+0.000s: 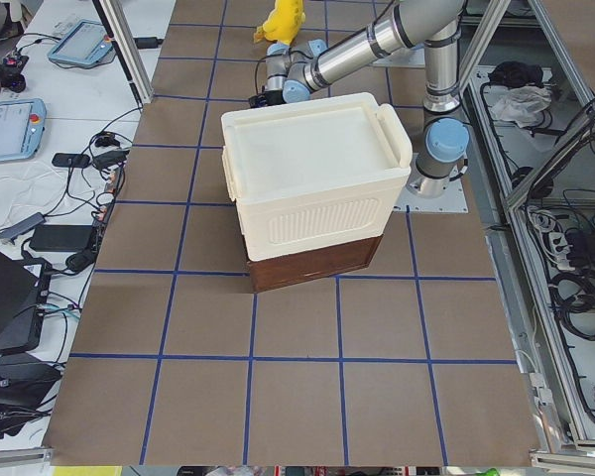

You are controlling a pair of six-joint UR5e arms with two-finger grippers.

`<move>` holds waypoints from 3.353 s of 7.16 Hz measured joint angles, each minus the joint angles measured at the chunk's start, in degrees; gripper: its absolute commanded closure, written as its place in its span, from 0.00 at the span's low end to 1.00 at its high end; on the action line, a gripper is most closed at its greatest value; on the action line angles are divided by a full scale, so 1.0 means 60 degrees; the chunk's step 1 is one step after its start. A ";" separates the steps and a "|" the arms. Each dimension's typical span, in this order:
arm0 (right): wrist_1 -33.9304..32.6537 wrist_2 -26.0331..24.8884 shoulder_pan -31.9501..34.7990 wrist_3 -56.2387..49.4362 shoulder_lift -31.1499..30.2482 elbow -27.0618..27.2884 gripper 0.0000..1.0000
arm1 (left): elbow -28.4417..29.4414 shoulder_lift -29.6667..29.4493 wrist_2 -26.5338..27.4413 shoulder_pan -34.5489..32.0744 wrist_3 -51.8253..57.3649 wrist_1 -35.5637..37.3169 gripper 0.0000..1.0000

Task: Pull drawer sideways
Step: 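Pull the handle with the left gripper, sliding the drawer out, then open the left gripper and lift it away from the handle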

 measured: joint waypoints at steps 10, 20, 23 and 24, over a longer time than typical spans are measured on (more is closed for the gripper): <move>0.0000 0.0000 0.0000 0.0002 0.0000 0.0000 0.00 | 0.0255 0.0002 -0.0278 -0.0295 0.0075 -0.0016 0.49; 0.0000 0.0000 0.0000 0.0002 -0.0001 0.0000 0.00 | 0.1649 0.0497 -0.3566 -0.1220 0.1155 -0.0024 0.37; 0.0000 0.0000 0.0000 0.0002 -0.0001 0.0000 0.00 | 0.2213 0.1620 -0.5963 -0.1062 0.2064 -0.0136 0.37; 0.0000 0.0000 0.0000 0.0003 -0.0001 0.0000 0.00 | 0.2263 0.2178 -0.6816 -0.0844 0.2218 -0.0147 0.34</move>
